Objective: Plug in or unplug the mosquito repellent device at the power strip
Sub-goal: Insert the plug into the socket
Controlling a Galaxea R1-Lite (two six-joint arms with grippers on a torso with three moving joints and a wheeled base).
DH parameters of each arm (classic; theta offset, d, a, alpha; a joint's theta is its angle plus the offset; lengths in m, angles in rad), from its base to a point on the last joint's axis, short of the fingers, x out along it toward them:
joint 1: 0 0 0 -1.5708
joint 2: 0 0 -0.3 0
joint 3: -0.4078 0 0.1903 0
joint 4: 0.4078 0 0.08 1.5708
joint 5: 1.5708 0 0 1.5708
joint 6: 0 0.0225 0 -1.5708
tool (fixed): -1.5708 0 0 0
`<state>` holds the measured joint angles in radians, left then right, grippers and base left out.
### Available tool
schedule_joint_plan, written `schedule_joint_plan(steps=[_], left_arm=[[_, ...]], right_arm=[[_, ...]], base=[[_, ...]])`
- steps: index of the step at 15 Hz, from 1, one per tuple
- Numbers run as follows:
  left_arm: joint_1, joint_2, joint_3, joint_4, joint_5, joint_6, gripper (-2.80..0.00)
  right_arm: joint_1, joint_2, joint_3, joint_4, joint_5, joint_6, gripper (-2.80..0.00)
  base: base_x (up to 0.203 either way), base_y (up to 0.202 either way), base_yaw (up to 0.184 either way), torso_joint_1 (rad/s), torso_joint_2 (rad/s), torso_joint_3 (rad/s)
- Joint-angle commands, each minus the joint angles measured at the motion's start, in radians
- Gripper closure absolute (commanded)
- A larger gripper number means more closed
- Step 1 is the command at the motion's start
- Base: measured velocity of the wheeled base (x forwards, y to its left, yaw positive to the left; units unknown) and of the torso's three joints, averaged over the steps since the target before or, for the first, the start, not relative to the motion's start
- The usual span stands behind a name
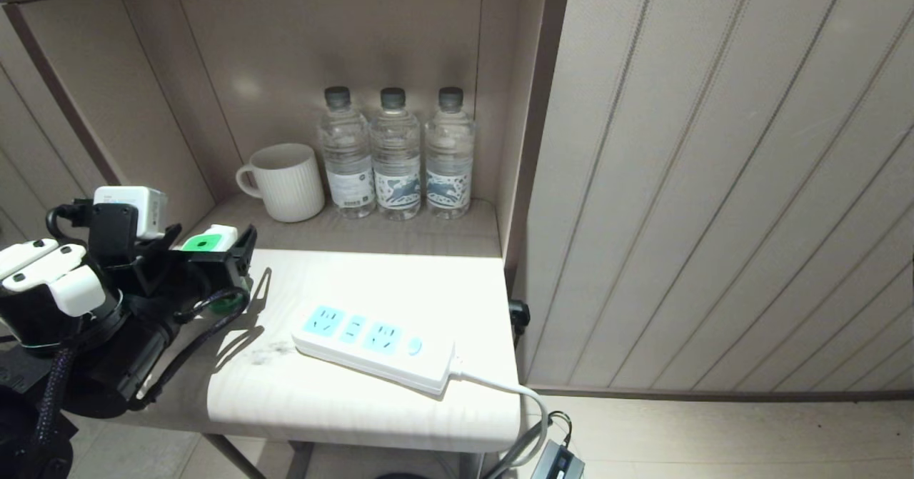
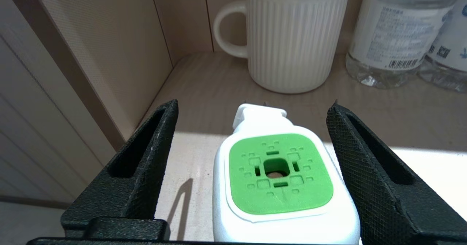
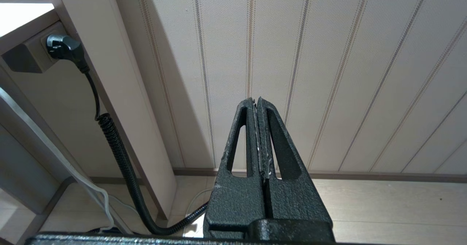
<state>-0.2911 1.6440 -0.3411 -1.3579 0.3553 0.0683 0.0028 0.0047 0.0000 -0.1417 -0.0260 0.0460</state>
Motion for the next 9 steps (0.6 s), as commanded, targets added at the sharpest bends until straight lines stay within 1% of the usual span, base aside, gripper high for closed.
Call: schedule_joint_plan(steps=[1,3,4,6,9], left_arm=[[-0.001,-0.009,0.006,-0.016,0.002,-0.001,-2.80],[-0.002,-0.007,0.016,-0.052,0.005,-0.002,-2.80],[-0.004,-0.003,0.028,-0.091,0.024,-0.005,-2.80],[-0.006,0.007,0.048,-0.129,0.040,-0.022,-2.80],[-0.025,0.012,0.067,-0.138,0.070,-0.037,-2.80]], right_arm=[[0.000,0.000,0.000,-0.001,0.000,0.000,0.00],[0.000,0.000,0.000,-0.001,0.000,0.000,0.00],[0.000,0.000,0.000,-0.001,0.000,0.000,0.00],[0.000,0.000,0.000,-0.001,0.000,0.000,0.00],[0.000,0.000,0.000,-0.001,0.000,0.000,0.00]], base=[[0.000,0.000,0.000,0.000,0.00,0.000],[0.000,0.000,0.000,0.000,0.00,0.000],[0.000,0.000,0.000,0.000,0.00,0.000],[0.000,0.000,0.000,0.000,0.00,0.000],[0.000,0.000,0.000,0.000,0.00,0.000]])
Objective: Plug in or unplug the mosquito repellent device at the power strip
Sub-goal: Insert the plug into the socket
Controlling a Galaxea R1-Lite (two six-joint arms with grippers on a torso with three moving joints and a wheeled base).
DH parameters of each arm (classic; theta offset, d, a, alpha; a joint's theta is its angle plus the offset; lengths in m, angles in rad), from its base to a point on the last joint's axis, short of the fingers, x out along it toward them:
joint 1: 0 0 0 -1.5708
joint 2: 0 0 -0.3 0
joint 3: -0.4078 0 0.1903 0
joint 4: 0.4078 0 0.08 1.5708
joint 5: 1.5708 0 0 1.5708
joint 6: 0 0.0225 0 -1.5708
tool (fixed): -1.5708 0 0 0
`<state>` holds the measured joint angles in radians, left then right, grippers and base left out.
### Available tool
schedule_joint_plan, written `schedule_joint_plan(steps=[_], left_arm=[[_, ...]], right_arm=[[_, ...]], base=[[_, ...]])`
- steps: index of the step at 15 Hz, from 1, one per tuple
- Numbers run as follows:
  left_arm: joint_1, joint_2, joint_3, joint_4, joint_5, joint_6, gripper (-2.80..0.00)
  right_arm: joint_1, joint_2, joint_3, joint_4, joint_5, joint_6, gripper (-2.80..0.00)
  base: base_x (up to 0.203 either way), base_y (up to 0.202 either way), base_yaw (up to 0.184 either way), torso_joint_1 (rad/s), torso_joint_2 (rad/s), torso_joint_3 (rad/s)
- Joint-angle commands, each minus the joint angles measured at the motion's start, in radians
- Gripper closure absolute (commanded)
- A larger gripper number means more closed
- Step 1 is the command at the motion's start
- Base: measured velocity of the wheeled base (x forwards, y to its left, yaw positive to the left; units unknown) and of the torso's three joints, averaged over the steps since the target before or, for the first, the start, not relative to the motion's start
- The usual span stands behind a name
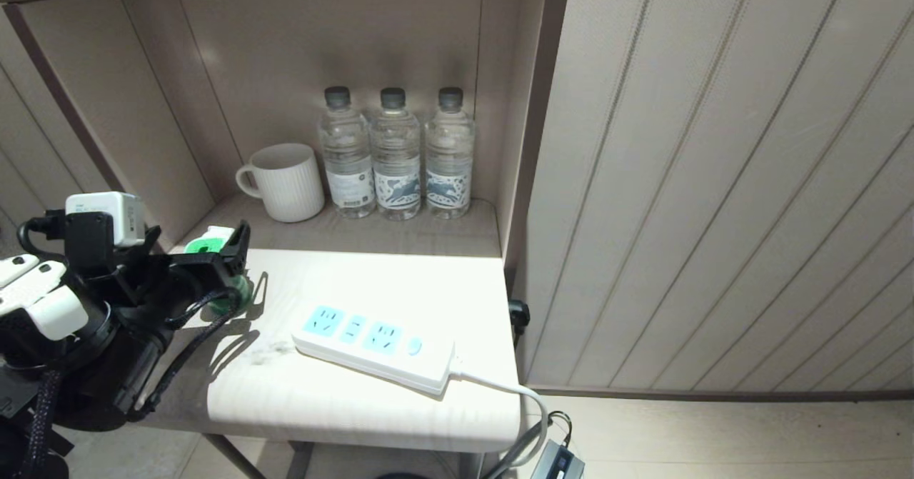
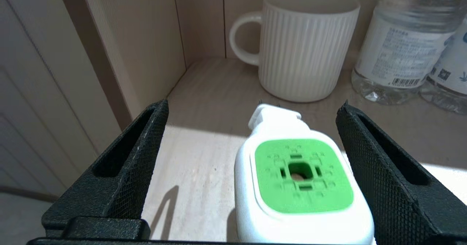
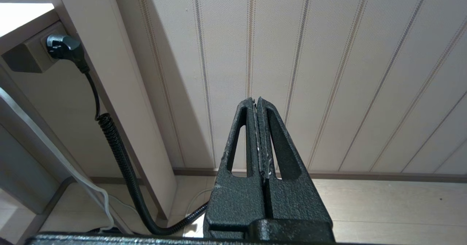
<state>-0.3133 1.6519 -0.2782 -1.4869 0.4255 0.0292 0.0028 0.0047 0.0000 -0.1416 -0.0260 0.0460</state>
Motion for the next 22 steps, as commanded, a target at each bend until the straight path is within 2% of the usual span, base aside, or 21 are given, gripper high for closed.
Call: schedule_joint_plan(steps=[1,3,7,12,16,17,22], left_arm=[[-0.028,0.007,0.011,-0.009,0.021,-0.009,-2.80],[-0.063,0.030,0.008,-0.010,0.084,-0.038,-2.80],[-0.094,0.061,-0.015,-0.032,0.175,-0.048,-2.80],[-0.094,0.078,-0.047,-0.032,0.234,-0.064,-2.80],[-0.093,0.083,-0.061,-0.032,0.239,-0.064,-2.80],[-0.093,0.083,-0.062,-0.032,0.239,-0.063,0.00],[-0.093,0.083,-0.062,-0.031,0.237,-0.060,0.00]], right_arm=[[0.000,0.000,0.000,-0.001,0.000,0.000,0.00],[0.000,0.000,0.000,-0.001,0.000,0.000,0.00],[0.000,0.000,0.000,-0.001,0.000,0.000,0.00],[0.000,-0.002,0.000,-0.001,0.000,0.000,0.00],[0.000,0.000,0.000,-0.001,0.000,0.000,0.00],[0.000,0.000,0.000,-0.001,0.000,0.000,0.00],[0.000,0.000,0.000,-0.001,0.000,0.000,0.00]], base=[[0.000,0.000,0.000,0.000,0.00,0.000],[0.000,0.000,0.000,0.000,0.00,0.000],[0.000,0.000,0.000,0.000,0.00,0.000],[0.000,0.000,0.000,0.000,0.00,0.000],[0.000,0.000,0.000,0.000,0.00,0.000],[0.000,0.000,0.000,0.000,0.00,0.000],[0.000,0.000,0.000,0.000,0.00,0.000]])
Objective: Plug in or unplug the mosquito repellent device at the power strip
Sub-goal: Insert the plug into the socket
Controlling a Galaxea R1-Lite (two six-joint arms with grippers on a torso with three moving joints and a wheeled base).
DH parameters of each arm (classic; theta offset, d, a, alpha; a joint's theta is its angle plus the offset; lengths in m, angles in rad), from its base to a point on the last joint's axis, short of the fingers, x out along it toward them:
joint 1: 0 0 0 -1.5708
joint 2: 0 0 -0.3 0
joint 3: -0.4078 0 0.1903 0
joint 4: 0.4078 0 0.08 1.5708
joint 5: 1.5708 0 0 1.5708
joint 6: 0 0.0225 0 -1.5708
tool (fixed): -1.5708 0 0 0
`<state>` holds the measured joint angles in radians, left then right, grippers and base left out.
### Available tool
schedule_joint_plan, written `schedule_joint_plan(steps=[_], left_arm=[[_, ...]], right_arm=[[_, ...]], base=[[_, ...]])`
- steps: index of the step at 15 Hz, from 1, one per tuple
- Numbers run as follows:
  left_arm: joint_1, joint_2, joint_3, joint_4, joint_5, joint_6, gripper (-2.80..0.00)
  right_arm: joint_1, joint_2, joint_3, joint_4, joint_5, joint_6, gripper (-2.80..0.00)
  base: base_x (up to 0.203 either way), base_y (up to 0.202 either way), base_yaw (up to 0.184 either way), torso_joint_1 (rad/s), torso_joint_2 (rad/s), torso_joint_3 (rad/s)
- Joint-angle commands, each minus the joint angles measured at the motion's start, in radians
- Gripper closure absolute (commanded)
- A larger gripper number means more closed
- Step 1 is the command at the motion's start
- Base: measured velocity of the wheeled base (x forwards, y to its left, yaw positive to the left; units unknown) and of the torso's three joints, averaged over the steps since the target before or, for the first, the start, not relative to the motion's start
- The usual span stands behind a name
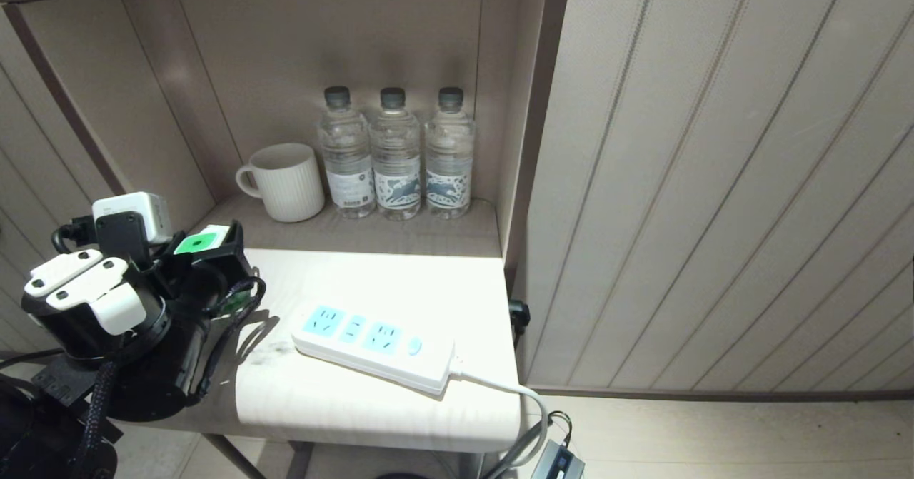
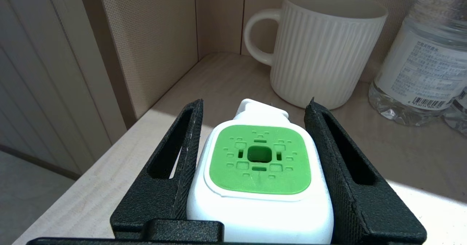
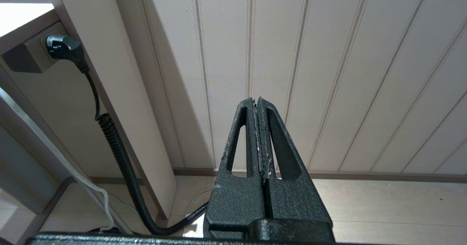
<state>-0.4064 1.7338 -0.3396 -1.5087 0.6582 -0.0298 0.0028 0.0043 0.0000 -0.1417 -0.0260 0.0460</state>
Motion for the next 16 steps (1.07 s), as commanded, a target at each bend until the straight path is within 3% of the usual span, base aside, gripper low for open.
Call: schedule_joint_plan(steps=[1,6,9,13,14,16], left_arm=[[0.000,0.001,-0.001,-0.008,0.003,-0.001,0.00],[0.000,-0.016,-0.016,0.001,0.006,0.012,0.00],[-0.001,-0.103,-0.046,0.067,0.006,0.060,0.00],[-0.006,-0.305,-0.146,0.478,0.003,0.072,0.00],[-0.006,-0.365,-0.177,0.614,0.000,0.072,0.00],[-0.006,-0.464,-0.297,0.988,-0.005,0.070,0.00]], right_arm=[[0.000,0.000,0.000,-0.001,0.000,0.000,0.00],[0.000,0.000,0.000,-0.001,0.000,0.000,0.00],[0.000,0.000,0.000,-0.001,0.000,0.000,0.00],[0.000,0.000,0.000,-0.001,0.000,0.000,0.00],[0.000,0.000,0.000,-0.001,0.000,0.000,0.00],[0.000,0.000,0.000,-0.001,0.000,0.000,0.00]], base=[[0.000,0.000,0.000,0.000,0.00,0.000],[0.000,0.000,0.000,0.000,0.00,0.000],[0.000,0.000,0.000,0.000,0.00,0.000],[0.000,0.000,0.000,0.000,0.00,0.000],[0.000,0.000,0.000,0.000,0.00,0.000],[0.000,0.000,0.000,0.000,0.00,0.000]])
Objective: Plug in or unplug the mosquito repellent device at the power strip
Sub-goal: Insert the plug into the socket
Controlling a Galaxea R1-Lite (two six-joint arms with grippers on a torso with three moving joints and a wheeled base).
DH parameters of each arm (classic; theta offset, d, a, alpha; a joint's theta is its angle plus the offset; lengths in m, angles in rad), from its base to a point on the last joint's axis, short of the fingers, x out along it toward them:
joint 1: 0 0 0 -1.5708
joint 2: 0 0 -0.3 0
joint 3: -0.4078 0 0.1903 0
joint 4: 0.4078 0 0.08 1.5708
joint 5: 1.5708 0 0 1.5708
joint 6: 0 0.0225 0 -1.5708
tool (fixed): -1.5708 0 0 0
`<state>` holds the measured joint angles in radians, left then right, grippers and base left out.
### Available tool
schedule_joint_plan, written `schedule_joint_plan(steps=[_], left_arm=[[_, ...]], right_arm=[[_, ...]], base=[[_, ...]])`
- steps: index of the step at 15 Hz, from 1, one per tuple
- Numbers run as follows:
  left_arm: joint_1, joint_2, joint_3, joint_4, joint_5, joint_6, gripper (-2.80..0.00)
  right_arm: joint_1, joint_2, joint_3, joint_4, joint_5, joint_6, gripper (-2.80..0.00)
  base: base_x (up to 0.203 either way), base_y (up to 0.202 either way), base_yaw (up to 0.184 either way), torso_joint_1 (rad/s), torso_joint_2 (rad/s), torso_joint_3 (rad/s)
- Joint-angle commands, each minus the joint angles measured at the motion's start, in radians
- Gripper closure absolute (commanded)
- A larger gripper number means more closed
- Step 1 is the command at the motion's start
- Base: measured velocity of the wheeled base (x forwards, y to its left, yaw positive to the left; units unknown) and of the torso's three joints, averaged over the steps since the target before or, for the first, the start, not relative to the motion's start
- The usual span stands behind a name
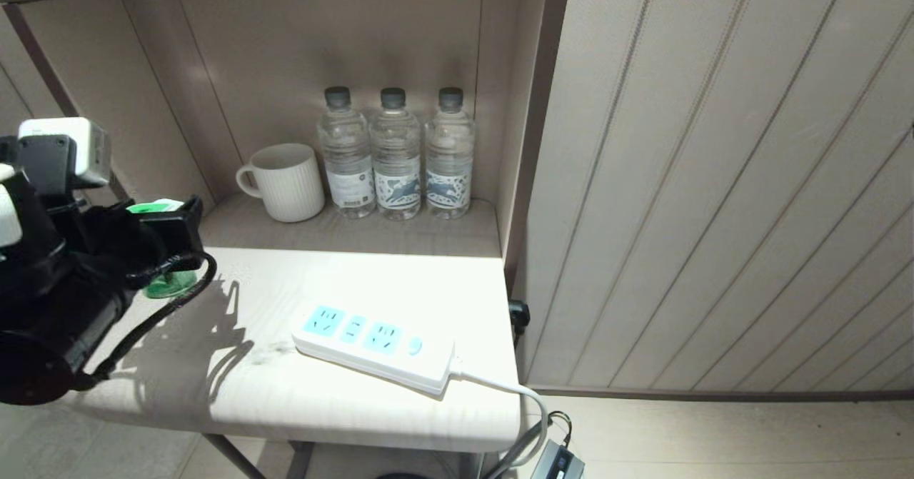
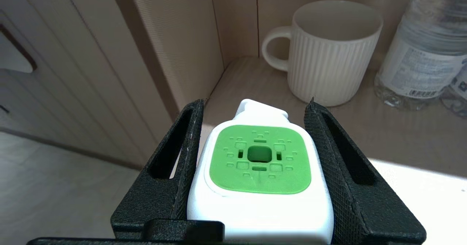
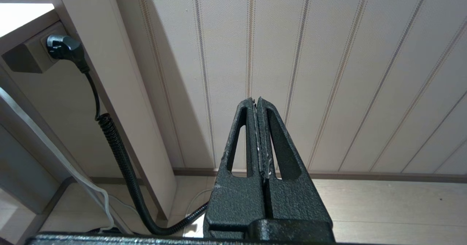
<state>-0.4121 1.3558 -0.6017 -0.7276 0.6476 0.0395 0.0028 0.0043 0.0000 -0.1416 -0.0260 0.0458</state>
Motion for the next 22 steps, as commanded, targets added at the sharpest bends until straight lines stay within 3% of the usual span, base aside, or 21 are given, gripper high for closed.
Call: schedule_joint_plan(steps=[1,6,8,10,15,18,22], left_arm=[[0.000,-0.120,-0.120,0.369,-0.004,-0.008,0.00],[0.001,-0.128,-0.621,1.162,-0.108,-0.111,0.00],[0.003,-0.064,-0.814,1.474,-0.190,-0.170,0.00],[0.004,-0.012,-0.910,1.661,-0.325,-0.209,0.00],[0.003,0.018,-0.931,1.726,-0.430,-0.215,0.00],[0.004,0.052,-0.968,1.780,-0.537,-0.220,0.00],[0.003,0.060,-0.977,1.791,-0.557,-0.228,0.00]], right_arm=[[0.000,0.000,0.000,-0.001,0.000,0.000,0.00],[0.000,0.000,0.000,-0.001,0.000,0.000,0.00],[0.000,0.000,0.000,-0.001,0.000,0.000,0.00],[0.000,0.000,0.000,-0.001,0.000,0.000,0.00],[-0.001,0.000,0.000,-0.001,0.000,0.000,0.00],[-0.001,0.000,0.000,-0.001,0.000,0.000,0.00],[-0.001,0.000,0.000,-0.001,0.000,0.000,0.00]], base=[[0.000,0.000,0.000,0.000,0.00,0.000],[0.000,0.000,0.000,0.000,0.00,0.000],[0.000,0.000,0.000,0.000,0.00,0.000],[0.000,0.000,0.000,0.000,0.00,0.000],[0.000,0.000,0.000,0.000,0.00,0.000],[0.000,0.000,0.000,0.000,0.00,0.000],[0.000,0.000,0.000,0.000,0.00,0.000]])
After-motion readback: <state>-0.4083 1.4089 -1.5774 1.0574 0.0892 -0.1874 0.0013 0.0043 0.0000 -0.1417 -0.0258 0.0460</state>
